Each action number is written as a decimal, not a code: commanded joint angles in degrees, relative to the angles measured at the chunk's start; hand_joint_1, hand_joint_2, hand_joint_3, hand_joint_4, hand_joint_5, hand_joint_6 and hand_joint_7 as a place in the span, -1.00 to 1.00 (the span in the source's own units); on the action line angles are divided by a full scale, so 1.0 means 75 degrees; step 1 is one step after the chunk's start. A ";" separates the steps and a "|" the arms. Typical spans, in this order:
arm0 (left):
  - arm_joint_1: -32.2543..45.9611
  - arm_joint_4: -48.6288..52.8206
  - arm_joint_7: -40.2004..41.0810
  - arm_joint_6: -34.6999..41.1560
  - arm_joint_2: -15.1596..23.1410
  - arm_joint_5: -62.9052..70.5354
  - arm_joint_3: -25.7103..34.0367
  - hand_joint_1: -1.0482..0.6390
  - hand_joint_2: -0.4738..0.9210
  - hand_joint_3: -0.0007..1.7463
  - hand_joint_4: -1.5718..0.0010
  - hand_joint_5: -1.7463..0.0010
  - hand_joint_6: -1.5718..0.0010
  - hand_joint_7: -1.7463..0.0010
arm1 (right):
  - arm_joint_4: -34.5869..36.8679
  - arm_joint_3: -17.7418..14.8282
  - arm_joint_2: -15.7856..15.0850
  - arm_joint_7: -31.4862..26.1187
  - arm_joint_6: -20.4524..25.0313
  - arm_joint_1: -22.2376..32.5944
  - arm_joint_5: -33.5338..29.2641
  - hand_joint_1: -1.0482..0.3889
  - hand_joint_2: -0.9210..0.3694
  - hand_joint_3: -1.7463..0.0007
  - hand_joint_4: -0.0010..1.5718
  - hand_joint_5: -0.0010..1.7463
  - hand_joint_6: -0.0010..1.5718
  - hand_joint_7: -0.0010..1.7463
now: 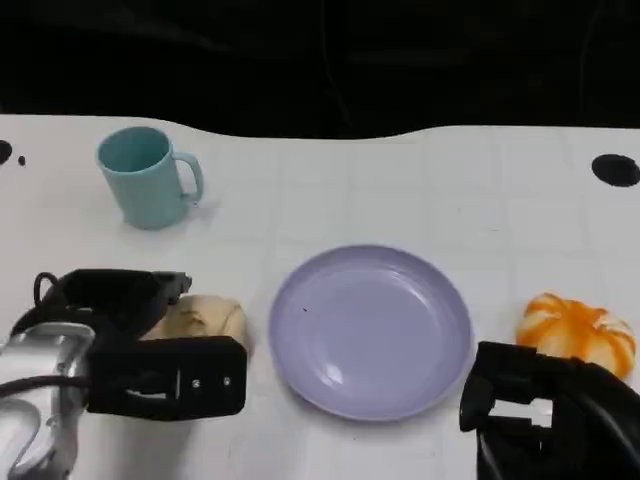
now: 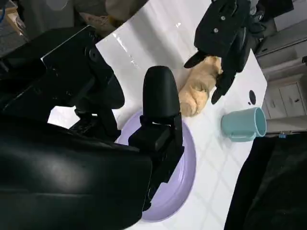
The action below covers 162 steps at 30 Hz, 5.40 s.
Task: Grasp the towel on the left side of the plate with the left hand and place it into the plate.
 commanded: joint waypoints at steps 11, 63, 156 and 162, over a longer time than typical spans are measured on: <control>-0.0092 0.2506 0.2514 -0.1440 -0.0361 -0.1021 -0.0019 -0.04 1.00 -0.78 -0.18 0.29 -0.39 0.85 | -0.0208 0.0044 -0.0071 -0.0093 0.0099 -0.0014 0.0015 0.52 -0.28 -0.68 0.05 1.00 -0.14 0.84; -0.0166 -0.1427 0.2427 -0.1058 -0.2060 -0.0903 -0.0524 -0.02 0.32 0.26 -0.19 -1.00 0.13 -1.00 | -0.0311 0.0159 -0.0120 -0.0154 0.0124 0.0008 -0.0053 0.53 -0.25 -0.67 0.04 1.00 -0.13 0.83; 0.5425 -0.6269 0.1413 0.2347 -0.2952 -1.2197 0.4405 0.02 0.55 0.21 -0.13 -0.86 -0.05 -0.63 | 0.0143 -0.0194 -0.0353 0.0190 -0.0026 -0.0171 -0.0067 0.54 -0.30 -0.65 0.03 1.00 -0.14 0.84; 0.5261 -0.6062 0.1408 0.2110 -0.2951 -1.1805 0.4012 0.02 0.50 0.28 -0.10 -0.90 0.00 -0.69 | 0.0270 -0.0348 -0.0377 0.0338 -0.0225 -0.0044 -0.0027 0.55 -0.30 -0.65 0.03 1.00 -0.13 0.84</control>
